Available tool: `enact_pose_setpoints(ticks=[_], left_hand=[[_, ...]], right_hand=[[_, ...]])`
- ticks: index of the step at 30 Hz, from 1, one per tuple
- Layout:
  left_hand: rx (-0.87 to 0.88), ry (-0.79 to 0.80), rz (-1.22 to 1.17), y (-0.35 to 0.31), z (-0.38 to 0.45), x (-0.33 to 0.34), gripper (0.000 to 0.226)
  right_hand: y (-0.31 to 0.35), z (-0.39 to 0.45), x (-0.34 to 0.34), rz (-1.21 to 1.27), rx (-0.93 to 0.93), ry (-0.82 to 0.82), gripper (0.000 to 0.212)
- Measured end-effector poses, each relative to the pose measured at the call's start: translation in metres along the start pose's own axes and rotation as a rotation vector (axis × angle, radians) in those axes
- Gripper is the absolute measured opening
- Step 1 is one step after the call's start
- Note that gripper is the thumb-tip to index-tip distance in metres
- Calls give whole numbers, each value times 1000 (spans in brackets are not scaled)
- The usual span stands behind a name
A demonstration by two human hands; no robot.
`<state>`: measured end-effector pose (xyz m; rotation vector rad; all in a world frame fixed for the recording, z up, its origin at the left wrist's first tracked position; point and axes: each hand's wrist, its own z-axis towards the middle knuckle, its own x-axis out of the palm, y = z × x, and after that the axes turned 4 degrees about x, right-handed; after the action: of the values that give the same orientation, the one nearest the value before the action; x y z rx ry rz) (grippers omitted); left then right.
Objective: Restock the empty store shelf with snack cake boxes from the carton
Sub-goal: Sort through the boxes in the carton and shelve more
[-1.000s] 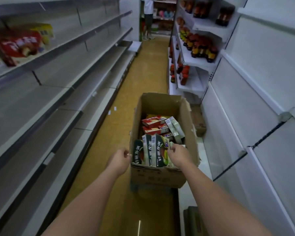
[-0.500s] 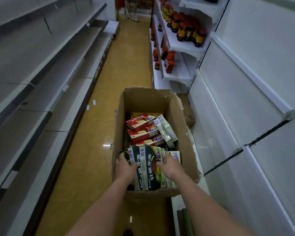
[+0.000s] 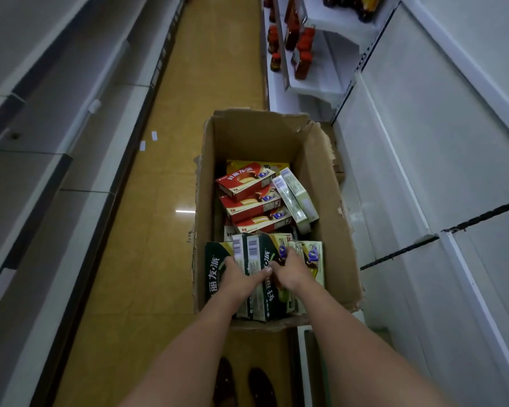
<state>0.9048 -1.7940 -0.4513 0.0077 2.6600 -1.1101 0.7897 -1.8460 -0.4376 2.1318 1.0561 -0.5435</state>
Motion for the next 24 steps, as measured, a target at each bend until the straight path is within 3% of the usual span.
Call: enact_pose_setpoints(ticks=[5, 10, 14, 20, 24], left_hand=[[-11, -64, -29, 2, 7, 8, 67], [-35, -40, -203, -8, 9, -2, 50], [-9, 30, -331, -20, -1, -14, 50], [95, 44, -420, -49, -20, -38, 56], [111, -148, -402, -58, -39, -57, 32]], right_hand=[[-2, 10, 1, 125, 30, 4, 70], [-5, 6, -12, 387, 85, 134, 61], [1, -2, -23, 566, 115, 210, 72], [28, -13, -42, 755, 73, 298, 57], [43, -23, -49, 854, 16, 380, 53]])
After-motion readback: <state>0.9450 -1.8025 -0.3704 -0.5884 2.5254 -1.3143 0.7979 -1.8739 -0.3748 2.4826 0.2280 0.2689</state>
